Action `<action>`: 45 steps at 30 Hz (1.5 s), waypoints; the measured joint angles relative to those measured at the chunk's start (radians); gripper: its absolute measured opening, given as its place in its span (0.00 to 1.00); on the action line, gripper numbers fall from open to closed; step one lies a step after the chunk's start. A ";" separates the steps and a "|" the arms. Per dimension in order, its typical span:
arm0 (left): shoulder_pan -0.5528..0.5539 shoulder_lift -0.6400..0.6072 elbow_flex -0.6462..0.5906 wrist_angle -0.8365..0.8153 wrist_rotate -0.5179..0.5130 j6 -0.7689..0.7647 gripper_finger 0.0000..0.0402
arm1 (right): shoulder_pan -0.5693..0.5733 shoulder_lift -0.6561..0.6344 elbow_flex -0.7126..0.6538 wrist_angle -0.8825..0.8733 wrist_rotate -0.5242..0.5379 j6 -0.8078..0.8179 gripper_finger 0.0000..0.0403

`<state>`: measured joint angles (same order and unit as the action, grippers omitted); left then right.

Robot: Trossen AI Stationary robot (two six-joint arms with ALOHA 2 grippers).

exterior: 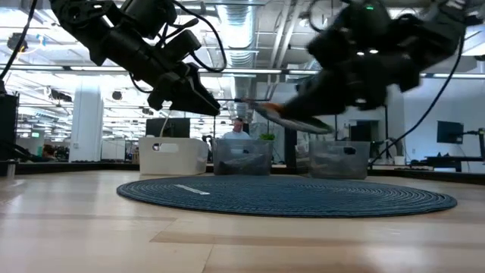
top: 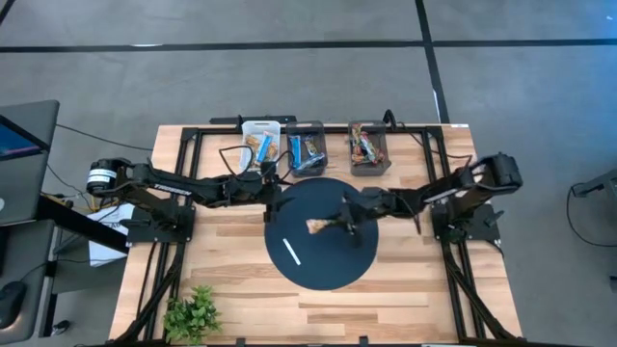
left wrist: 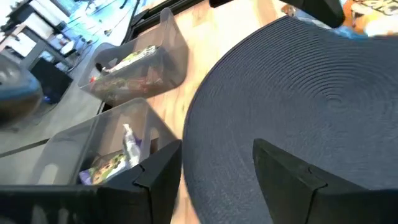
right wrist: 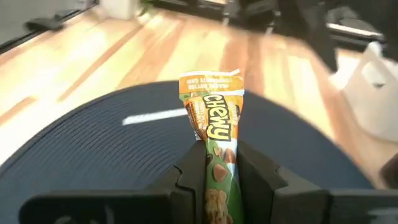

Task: Pick and place Granola Bars by type
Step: Put the orange granola bar into the white bin

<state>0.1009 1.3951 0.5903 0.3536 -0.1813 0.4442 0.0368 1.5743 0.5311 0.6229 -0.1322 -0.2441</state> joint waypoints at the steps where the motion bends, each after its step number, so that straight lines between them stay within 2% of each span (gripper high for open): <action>1: 0.000 -0.002 0.000 -0.005 -0.011 0.000 0.48 | -0.010 0.018 0.031 -0.013 0.000 -0.005 0.16; 7: 0.000 -0.036 -0.001 -0.078 -0.026 0.001 0.48 | -0.055 0.210 0.230 -0.101 -0.021 -0.043 0.16; 12: -0.003 -0.110 0.000 -0.226 -0.048 -0.053 0.48 | -0.086 0.344 0.382 -0.259 -0.026 -0.045 0.16; 15: -0.007 -0.146 -0.001 -0.312 -0.022 -0.101 0.48 | -0.103 0.394 0.444 -0.288 -0.026 -0.045 0.16; 19: -0.013 -0.148 -0.005 -0.352 0.078 -0.135 0.48 | -0.118 0.435 0.485 -0.290 -0.026 -0.044 0.16; 22: -0.013 -0.125 -0.005 -0.350 0.149 -0.139 0.48 | -0.125 0.443 0.493 -0.289 -0.027 -0.044 0.17; 25: -0.013 -0.117 -0.005 -0.349 0.159 -0.156 0.48 | -0.135 0.443 0.493 -0.286 -0.027 -0.044 0.20; 33: -0.013 -0.114 -0.005 -0.335 0.158 -0.222 0.48 | -0.159 0.442 0.493 -0.279 -0.027 -0.044 0.41; 39: -0.013 -0.004 -0.004 -0.189 0.176 -0.216 0.48 | -0.181 0.380 0.494 -0.304 -0.029 -0.066 0.56; 45: -0.013 0.120 -0.005 -0.006 0.225 -0.173 0.48 | -0.180 0.266 0.465 -0.391 -0.064 -0.111 0.59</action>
<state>0.0883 1.5153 0.5850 0.3473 0.0441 0.2715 -0.1436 1.8402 0.9959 0.2315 -0.1964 -0.3552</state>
